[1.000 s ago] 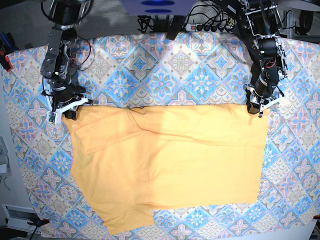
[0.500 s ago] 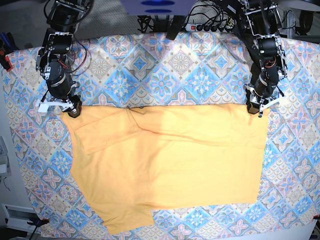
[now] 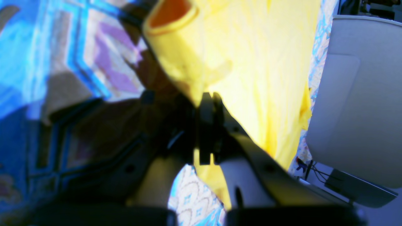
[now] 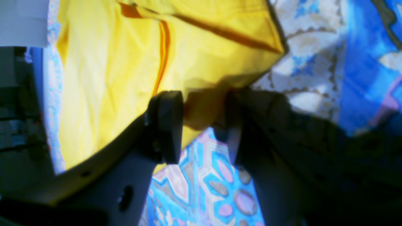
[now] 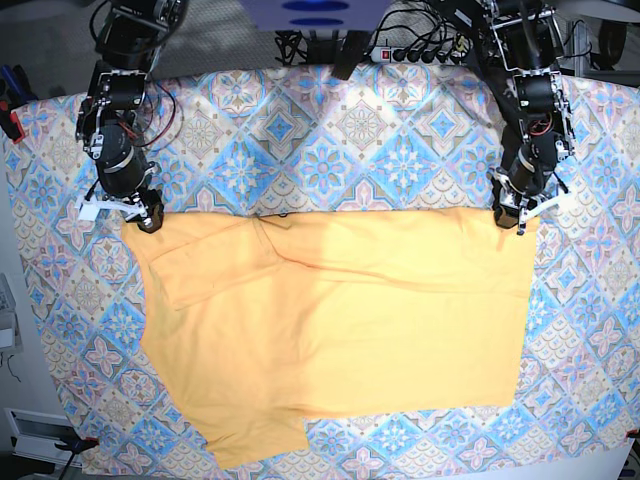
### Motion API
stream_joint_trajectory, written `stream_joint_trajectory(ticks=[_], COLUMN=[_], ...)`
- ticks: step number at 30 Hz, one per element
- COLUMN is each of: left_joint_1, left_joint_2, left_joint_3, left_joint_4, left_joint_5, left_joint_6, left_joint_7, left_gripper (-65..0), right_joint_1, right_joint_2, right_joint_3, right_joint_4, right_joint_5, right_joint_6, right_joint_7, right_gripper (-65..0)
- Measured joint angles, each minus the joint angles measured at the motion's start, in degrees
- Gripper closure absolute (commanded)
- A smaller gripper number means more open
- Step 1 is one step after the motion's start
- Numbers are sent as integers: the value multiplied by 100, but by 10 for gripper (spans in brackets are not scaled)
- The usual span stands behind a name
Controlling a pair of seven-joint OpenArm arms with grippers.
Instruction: Fold the T-shirt properly
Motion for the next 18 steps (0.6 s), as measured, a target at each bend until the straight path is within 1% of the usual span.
stream_joint_trajectory(ticks=[5,11,13,16,18], left_joint_1=[28,28,31,57,109], left_joint_2=[2,2,0,-2,-2], left_joint_3=[0,0,0,0,0], left_joint_4=[0,0,0,0,17], left_joint_5=[-7,-4,-7,-15,-59], left_joint_6=[0,2,0,-7,-74], left_joint_7=[0,-2,0,-2,-2], left_gripper=[0,0,0,0,0], right_joint_1=[363,505,509,485,439], right_joint_2=[13,7,11,7,11], right_joint_3=[9,9,9,9,7], right_joint_4=[-238,-439,-435,-433,-431], right_joint_5=[-28,-22,-26,-42,-48], right_joint_6=[-94,-31,-37,-81,-94], right_joint_7=[-26,-42,-39,-44,-74], right_gripper=[-223,-216,-180,-76,-8])
